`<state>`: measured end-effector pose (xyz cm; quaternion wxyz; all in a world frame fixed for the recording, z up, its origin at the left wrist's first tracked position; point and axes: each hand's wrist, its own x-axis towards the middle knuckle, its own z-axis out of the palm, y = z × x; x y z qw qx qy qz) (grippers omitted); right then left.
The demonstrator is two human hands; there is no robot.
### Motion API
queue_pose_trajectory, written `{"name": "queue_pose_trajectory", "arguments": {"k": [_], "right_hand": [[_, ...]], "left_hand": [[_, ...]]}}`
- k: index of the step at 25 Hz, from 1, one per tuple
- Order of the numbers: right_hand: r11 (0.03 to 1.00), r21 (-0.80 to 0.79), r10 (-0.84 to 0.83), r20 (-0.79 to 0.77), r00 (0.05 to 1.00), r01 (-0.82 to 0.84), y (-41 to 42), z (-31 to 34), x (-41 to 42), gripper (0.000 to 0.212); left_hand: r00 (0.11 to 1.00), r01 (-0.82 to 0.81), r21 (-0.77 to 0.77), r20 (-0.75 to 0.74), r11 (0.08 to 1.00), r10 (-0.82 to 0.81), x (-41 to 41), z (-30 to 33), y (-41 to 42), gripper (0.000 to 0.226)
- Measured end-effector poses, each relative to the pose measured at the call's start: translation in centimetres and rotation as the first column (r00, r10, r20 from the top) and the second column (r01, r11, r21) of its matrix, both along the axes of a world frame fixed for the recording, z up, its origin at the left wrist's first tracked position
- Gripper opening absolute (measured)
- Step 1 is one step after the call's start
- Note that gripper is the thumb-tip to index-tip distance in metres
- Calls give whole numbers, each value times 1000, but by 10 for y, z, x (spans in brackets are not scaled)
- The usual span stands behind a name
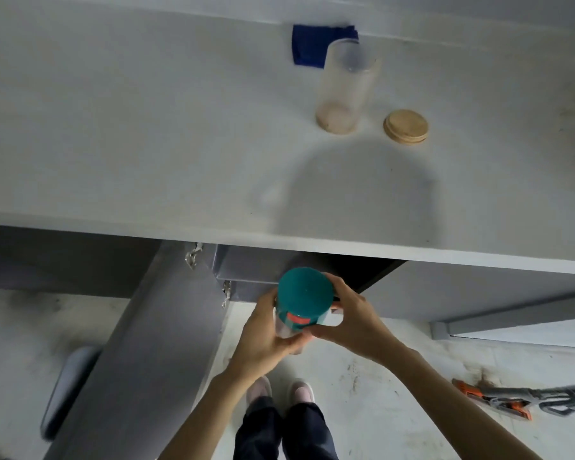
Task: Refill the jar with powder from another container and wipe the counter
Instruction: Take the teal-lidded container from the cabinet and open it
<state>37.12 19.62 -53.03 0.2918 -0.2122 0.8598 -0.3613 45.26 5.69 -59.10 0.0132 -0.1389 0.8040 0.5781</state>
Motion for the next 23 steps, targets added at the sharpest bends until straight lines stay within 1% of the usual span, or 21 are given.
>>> {"name": "queue_pose_trajectory", "arguments": {"k": [4,7,9,12,15,18,20,23], "right_hand": [[998,-55,-28,-51,998,25,-2,39,1,76],[989,-118,-98,-107,989,85,-6,63,-3,77],[988,-128,-111,-179,978,89,-9,76,-8,79],[989,-129,-101,-286,953,66,-11,100,-23,78],[986,-159,-104,-311,945,56,-10,119,-45,77],[981,-191,-96,-331,939,33,-9,131,-73,75],[984,-178,-71,-360,930,7,-10,136,-94,76],[985,-171,-46,-388,920,-22,-14,142,-130,79]], "left_hand": [[997,31,-54,-75,998,-35,-8,36,-9,67],[989,44,-53,-137,998,-51,-22,64,-20,75],[981,43,-103,-182,994,-61,-34,76,-25,82],[974,41,-182,-213,982,-81,-53,103,-29,82],[968,98,-160,-215,982,-131,-75,125,-30,82],[963,120,-156,-220,980,-153,-101,141,-29,71],[963,99,-158,-232,982,-134,-121,147,-29,68],[963,67,-130,-250,989,-98,-156,154,-28,70]]}}
